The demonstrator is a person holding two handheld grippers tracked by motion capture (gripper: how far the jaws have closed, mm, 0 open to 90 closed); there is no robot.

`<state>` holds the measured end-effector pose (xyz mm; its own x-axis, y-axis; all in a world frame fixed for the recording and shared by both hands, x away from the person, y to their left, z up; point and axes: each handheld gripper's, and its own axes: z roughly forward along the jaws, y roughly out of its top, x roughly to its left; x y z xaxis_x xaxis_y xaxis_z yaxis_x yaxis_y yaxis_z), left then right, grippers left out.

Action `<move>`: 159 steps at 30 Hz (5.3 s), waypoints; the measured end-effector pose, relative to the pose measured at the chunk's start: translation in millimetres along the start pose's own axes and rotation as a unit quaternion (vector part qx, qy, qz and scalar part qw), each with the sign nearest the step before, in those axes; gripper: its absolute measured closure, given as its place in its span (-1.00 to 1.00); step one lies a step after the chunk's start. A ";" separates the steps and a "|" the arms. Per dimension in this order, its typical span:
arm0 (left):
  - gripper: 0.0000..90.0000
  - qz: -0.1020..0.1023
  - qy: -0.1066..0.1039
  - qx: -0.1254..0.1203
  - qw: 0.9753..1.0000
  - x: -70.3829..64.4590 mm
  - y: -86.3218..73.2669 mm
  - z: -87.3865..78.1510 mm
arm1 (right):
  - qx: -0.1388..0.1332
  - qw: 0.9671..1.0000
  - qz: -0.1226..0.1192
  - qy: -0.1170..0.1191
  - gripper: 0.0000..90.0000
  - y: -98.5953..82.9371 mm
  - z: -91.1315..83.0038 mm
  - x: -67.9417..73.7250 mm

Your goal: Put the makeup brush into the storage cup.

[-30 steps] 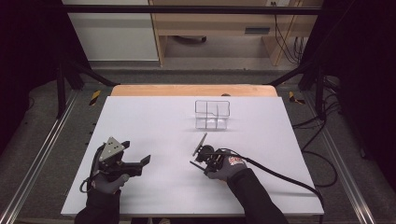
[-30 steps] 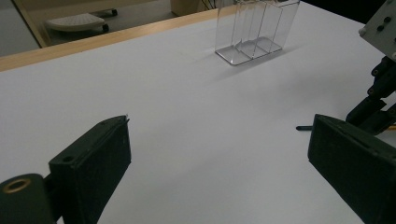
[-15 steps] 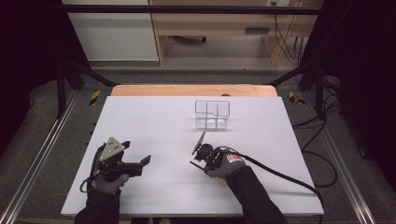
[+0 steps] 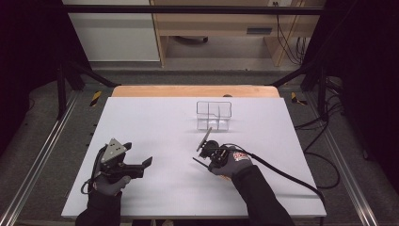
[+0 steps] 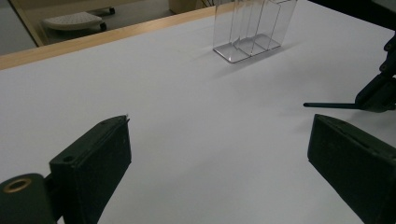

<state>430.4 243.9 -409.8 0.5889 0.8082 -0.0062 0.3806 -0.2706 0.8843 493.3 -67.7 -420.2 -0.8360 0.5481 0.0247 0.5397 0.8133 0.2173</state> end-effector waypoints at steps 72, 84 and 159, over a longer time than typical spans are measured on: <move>-0.83 0.300 -0.086 0.039 0.949 -53.8 39.9 23.2 | -0.043 0.994 -0.085 0.049 0.87 28.0 -72.7 18.7; -0.79 0.351 -0.066 0.035 0.933 -71.9 40.3 28.2 | -0.036 0.994 -0.087 0.059 0.87 30.9 -72.0 20.6; 0.44 0.555 -0.051 0.056 0.828 -126.2 21.8 44.7 | 0.022 0.987 -0.116 0.108 0.87 45.6 -55.6 35.6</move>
<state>396.3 112.6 -410.6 0.6746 -0.0178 0.7379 -0.3756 -0.8689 0.3224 482.6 -22.0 -355.2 -0.9363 0.2965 0.1882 0.3319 0.9221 0.1987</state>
